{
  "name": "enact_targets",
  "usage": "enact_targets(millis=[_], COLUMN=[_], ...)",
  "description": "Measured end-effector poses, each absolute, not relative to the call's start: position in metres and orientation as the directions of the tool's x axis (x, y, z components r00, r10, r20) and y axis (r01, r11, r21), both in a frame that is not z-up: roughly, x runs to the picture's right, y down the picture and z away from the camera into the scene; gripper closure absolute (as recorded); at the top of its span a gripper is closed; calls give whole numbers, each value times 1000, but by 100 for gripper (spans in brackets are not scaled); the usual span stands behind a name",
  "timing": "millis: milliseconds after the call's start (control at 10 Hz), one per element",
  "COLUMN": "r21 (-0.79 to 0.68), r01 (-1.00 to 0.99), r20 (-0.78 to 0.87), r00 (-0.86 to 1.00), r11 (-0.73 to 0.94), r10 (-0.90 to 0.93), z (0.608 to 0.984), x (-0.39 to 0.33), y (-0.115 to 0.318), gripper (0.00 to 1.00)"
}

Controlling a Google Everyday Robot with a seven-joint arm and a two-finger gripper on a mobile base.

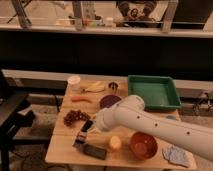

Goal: Wipe red bowl with brush

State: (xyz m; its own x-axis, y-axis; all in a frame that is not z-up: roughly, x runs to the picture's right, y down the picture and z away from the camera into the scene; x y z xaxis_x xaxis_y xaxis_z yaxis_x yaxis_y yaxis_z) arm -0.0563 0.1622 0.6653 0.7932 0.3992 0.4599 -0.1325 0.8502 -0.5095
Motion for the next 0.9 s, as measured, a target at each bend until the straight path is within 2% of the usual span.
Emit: enact_targets(millis=[500,900], r21=[-429,-381], r01=[-192,-223], r20=[468,474], r00=[788,786], r11=[883,897], r10=[399,397], z=[623,605], x=[-37,-28], y=[143,137], gripper=[98,98])
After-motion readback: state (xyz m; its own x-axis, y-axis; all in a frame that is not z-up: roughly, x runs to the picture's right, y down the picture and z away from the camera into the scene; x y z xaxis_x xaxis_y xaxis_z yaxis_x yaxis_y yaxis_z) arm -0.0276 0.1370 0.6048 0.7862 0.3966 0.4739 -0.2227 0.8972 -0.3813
